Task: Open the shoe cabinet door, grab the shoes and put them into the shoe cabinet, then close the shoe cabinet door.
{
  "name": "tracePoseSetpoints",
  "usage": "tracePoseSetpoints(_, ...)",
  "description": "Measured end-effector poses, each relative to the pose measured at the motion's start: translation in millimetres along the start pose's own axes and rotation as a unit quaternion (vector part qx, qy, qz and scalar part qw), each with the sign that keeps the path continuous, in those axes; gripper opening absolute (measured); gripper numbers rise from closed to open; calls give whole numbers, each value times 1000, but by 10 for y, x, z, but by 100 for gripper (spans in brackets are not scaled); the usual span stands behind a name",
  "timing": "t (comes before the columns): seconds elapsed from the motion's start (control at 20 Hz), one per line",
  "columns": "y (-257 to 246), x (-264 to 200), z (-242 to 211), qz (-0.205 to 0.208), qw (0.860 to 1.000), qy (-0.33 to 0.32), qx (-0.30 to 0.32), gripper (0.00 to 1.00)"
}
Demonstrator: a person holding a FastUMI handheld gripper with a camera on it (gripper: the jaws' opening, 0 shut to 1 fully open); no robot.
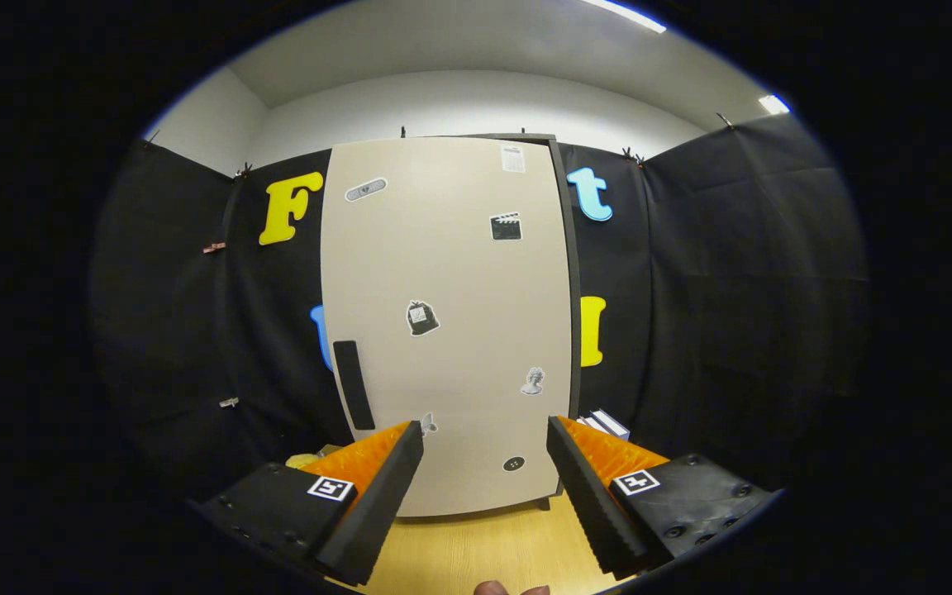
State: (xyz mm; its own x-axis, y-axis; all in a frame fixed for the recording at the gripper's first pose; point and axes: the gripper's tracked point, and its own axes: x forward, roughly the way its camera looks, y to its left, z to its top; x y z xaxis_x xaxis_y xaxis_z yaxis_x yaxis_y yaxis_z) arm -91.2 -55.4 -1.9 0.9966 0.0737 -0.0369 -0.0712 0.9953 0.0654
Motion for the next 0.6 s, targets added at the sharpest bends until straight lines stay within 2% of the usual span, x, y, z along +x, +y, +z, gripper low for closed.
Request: tracePoseSetpoints(0.6, -26, 8, 15, -3, 1000, -2, -4, 98)
